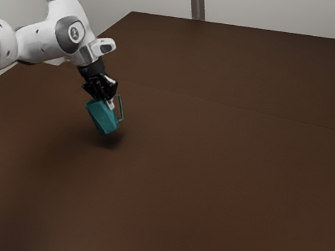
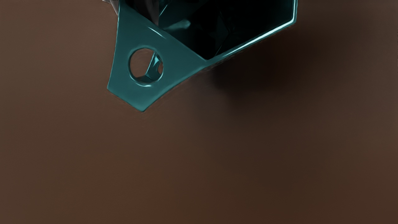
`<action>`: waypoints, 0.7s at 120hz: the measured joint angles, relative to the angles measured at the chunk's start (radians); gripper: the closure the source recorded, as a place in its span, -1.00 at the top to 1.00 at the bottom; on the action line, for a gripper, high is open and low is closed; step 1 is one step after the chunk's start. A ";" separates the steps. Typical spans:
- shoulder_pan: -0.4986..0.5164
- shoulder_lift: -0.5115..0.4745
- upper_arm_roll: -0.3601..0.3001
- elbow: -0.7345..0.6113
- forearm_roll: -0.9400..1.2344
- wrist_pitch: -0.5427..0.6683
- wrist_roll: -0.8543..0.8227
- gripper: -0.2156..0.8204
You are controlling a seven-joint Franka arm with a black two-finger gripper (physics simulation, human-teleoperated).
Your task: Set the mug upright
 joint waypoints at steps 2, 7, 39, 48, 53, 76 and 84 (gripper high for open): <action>-0.008 -0.018 -0.003 -0.021 0.021 0.008 -0.012 -0.93; -0.024 -0.050 -0.009 -0.058 0.068 0.025 -0.042 -0.93; -0.057 -0.228 -0.092 -0.315 0.250 0.181 -0.258 -0.93; -0.059 -0.243 -0.110 -0.343 0.265 0.205 -0.319 -0.93; -0.056 -0.250 -0.121 -0.356 0.270 0.216 -0.352 -0.93; -0.056 -0.270 -0.161 -0.415 0.275 0.246 -0.494 -0.93; -0.052 -0.273 -0.180 -0.430 0.272 0.252 -0.540 -0.93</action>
